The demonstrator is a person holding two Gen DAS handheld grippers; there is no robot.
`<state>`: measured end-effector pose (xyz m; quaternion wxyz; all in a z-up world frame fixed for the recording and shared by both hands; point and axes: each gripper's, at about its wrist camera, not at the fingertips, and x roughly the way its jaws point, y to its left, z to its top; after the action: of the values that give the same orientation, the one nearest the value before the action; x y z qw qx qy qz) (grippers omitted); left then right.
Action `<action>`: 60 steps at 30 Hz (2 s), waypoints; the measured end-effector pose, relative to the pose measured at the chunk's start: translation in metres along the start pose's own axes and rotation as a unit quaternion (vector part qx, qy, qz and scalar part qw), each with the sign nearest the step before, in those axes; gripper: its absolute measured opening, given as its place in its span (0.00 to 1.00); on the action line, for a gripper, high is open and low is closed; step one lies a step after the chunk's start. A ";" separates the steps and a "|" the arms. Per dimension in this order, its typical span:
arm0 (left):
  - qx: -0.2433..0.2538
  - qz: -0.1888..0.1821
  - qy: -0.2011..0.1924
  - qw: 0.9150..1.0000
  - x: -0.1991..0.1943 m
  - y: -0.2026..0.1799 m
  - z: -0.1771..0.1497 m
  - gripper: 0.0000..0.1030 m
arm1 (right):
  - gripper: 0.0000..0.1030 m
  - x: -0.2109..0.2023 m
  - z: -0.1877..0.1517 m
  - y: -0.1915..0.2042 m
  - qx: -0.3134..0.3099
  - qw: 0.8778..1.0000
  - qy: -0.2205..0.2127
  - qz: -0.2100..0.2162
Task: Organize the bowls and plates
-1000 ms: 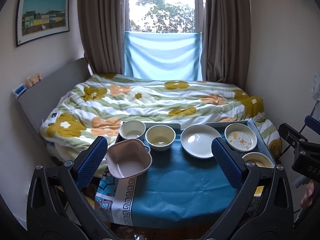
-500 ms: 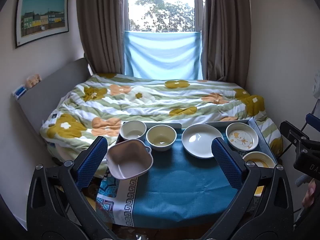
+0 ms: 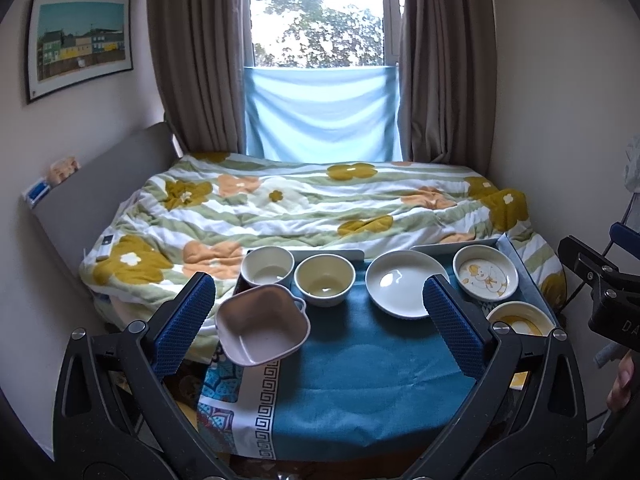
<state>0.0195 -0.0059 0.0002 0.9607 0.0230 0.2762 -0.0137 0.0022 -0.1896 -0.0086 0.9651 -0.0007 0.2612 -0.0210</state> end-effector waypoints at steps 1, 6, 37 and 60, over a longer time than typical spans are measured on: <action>0.002 -0.007 0.001 1.000 0.002 0.000 0.001 1.00 | 1.00 0.000 0.001 0.002 0.004 1.000 -0.001 -0.001; 0.026 -0.045 0.019 0.998 0.019 -0.009 0.004 1.00 | 1.00 0.000 -0.005 -0.009 0.038 0.999 0.004 -0.020; 0.124 -0.271 0.293 0.908 0.249 -0.254 -0.158 0.67 | 0.39 0.127 -0.220 -0.228 0.248 0.950 0.189 -0.008; 0.106 -0.242 0.320 0.910 0.271 -0.271 -0.168 0.19 | 0.10 0.174 -0.220 -0.245 0.184 0.955 0.231 0.024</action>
<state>0.1496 -0.2715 -0.2961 0.7799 0.0600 0.5631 -0.2665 0.0313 -0.4390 -0.2835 0.8620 0.1878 0.4686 -0.0456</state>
